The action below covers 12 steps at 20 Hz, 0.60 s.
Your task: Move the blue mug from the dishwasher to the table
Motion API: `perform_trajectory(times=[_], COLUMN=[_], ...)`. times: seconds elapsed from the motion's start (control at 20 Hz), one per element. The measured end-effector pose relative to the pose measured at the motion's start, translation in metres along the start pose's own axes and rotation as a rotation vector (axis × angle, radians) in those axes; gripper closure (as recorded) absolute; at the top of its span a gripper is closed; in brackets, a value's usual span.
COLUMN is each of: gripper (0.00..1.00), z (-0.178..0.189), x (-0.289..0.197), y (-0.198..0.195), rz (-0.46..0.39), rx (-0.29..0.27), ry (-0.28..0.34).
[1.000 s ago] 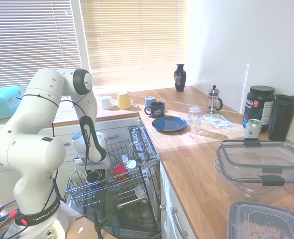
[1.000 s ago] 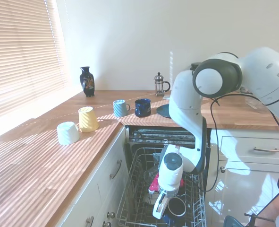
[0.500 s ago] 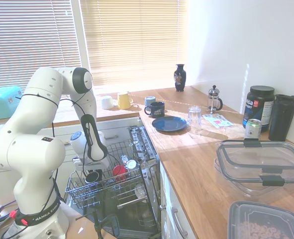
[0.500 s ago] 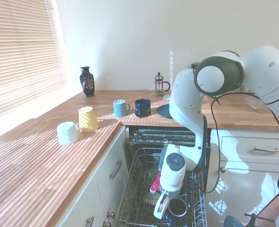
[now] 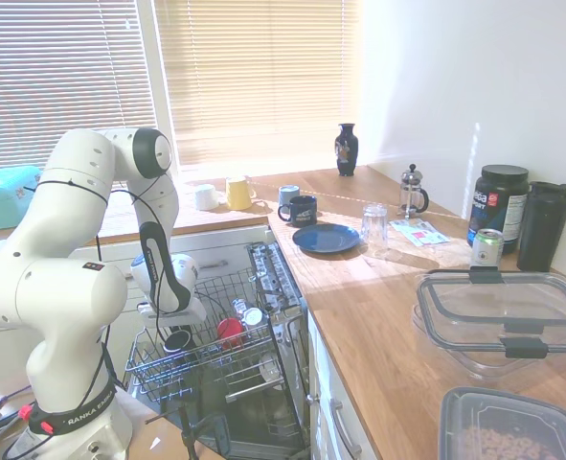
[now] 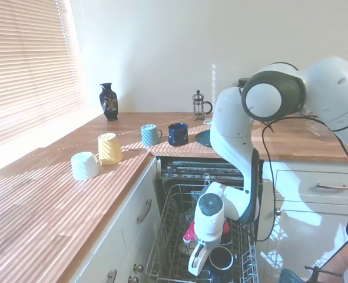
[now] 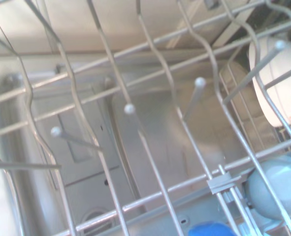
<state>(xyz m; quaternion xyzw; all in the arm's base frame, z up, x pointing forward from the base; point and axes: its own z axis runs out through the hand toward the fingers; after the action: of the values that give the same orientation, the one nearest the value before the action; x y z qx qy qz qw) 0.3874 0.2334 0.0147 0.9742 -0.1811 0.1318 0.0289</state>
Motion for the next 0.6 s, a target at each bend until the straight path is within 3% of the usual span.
perform_trajectory(times=[0.6], gripper=[1.00], z=[-0.039], x=[0.006], y=[-0.008], rz=[0.029], rx=[-0.050], ry=[-0.012])
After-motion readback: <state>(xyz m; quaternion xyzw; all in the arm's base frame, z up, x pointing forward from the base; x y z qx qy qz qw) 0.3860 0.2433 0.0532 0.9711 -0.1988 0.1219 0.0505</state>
